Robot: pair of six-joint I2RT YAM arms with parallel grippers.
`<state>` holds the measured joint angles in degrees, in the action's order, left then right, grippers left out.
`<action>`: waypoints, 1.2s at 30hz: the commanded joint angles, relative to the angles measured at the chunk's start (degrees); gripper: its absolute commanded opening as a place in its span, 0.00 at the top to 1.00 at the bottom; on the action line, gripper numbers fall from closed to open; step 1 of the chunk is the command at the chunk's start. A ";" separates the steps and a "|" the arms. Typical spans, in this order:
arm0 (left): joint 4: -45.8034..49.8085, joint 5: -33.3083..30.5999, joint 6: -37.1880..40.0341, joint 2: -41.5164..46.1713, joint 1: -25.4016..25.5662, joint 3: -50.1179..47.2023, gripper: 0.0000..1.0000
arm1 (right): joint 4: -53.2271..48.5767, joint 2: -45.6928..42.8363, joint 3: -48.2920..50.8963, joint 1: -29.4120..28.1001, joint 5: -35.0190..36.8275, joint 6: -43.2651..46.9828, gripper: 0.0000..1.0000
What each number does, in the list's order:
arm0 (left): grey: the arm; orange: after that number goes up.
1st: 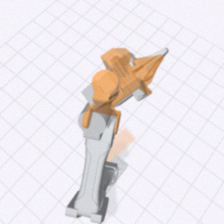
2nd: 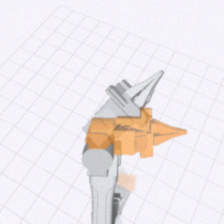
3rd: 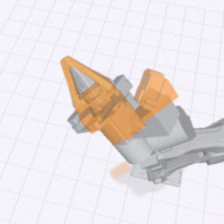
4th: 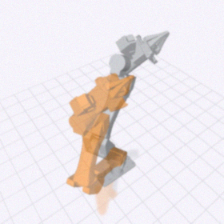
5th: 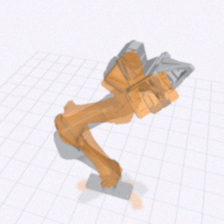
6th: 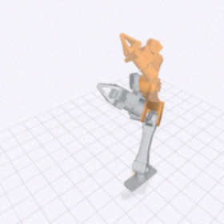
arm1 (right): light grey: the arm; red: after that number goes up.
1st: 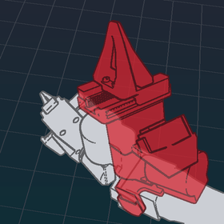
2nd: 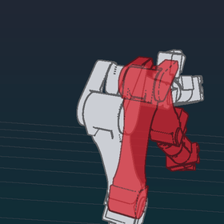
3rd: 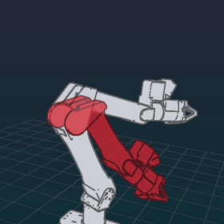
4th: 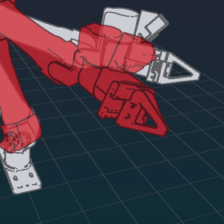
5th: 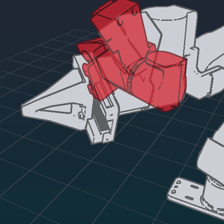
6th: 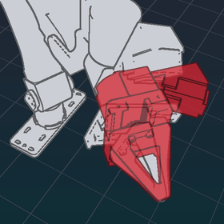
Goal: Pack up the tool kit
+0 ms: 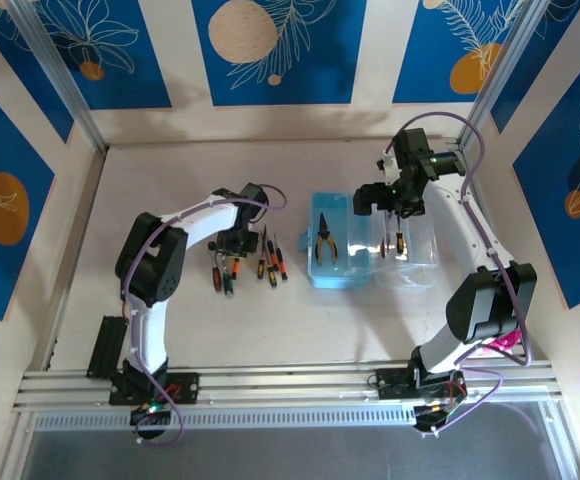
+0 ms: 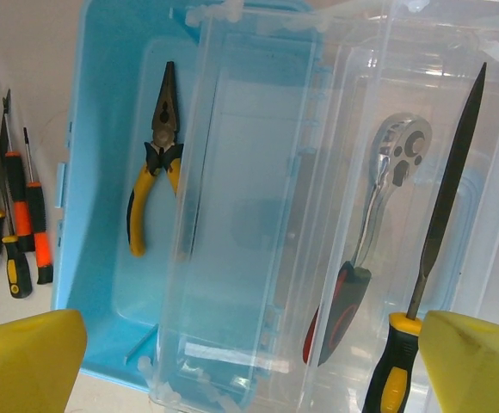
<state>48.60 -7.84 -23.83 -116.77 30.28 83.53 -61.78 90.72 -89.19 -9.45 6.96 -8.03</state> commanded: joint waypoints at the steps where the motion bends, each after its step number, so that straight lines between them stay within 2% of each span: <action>1: -1.77 3.03 1.00 -0.07 0.45 0.18 1.00 | -0.70 -2.76 0.44 0.63 -2.79 -0.84 0.01; 5: -0.07 3.79 2.77 6.58 0.48 2.51 1.00 | 0.10 -4.32 0.56 1.23 -6.95 -1.15 0.01; 8: -0.36 8.54 3.11 11.33 0.39 4.84 1.00 | 2.23 -6.02 1.28 1.44 -12.61 -1.20 0.01; 11: -3.69 18.78 1.36 14.81 0.22 6.83 1.00 | 5.61 -7.99 2.63 0.99 -19.64 -1.71 0.01; 15: -14.77 35.67 -6.56 17.10 0.30 7.46 1.00 | 12.41 -10.61 5.37 -1.08 -28.56 -4.20 0.01; 17: -22.54 41.74 -11.46 17.74 0.48 6.55 1.00 | 16.16 -11.47 7.01 -2.49 -30.98 -6.20 0.01; 20: -33.19 46.92 -17.24 18.19 0.65 4.69 1.00 | 22.78 -11.37 9.60 -4.85 -33.95 -11.01 0.01; 25: -42.40 51.55 -23.33 17.89 0.83 2.98 1.00 | 27.89 -8.12 9.71 -9.80 -32.38 -14.06 0.13; 31: -43.38 51.61 -23.78 18.49 0.97 2.18 1.00 | 29.10 -3.89 7.08 -12.26 -32.07 -14.88 0.31; 36: -44.42 52.06 -24.14 18.57 1.11 1.55 1.00 | 29.17 -1.96 5.40 -13.31 -31.57 -15.14 0.61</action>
<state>6.98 41.95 -46.76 -98.85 30.68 85.97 -33.61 88.38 -81.21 -22.13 -23.81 -22.81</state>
